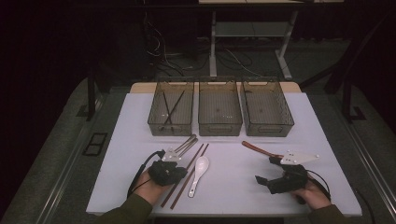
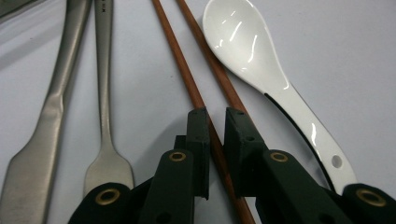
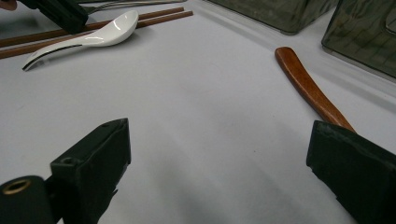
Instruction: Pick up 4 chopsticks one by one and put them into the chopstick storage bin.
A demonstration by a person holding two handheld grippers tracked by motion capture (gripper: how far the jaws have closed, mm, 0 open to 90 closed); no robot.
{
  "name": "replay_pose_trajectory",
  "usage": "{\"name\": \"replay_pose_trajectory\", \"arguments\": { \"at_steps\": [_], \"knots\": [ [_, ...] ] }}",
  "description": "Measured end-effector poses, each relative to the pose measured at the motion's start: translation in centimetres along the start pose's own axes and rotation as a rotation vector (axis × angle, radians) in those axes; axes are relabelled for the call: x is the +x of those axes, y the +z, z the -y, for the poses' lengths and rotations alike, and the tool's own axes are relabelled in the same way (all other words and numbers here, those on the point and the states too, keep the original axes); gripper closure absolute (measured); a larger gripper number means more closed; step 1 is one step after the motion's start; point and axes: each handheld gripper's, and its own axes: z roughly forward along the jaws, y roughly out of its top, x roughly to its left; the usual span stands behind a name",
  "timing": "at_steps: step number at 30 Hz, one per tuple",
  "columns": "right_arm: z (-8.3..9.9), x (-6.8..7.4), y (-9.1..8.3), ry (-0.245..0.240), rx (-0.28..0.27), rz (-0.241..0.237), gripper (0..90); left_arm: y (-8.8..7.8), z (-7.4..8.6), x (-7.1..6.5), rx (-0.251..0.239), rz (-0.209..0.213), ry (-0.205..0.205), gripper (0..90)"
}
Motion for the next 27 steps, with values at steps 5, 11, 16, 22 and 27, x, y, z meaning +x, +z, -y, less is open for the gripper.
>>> {"name": "replay_pose_trajectory", "arguments": {
  "at_steps": [5,11,16,22,27],
  "knots": [
    [0.0,0.0,0.01,0.0,0.0,0.0,6.2,0.1,0.1,0.21,0.001,0.003,-0.014,78.9],
    [0.0,-0.01,0.04,-0.001,0.001,0.001,6.2,0.13,0.21,0.08,-0.006,-0.012,-0.056,79.4],
    [0.0,0.01,0.02,0.0,0.001,0.002,6.2,0.14,0.11,-0.06,-0.004,-0.028,-0.059,80.9],
    [0.0,0.0,0.01,0.0,0.001,0.0,6.2,0.03,0.03,-0.01,-0.003,-0.058,-0.057,82.5],
    [0.0,0.01,0.0,0.0,0.0,-0.001,6.2,-0.09,0.04,0.06,0.002,-0.065,-0.069,83.1]
  ]
}}
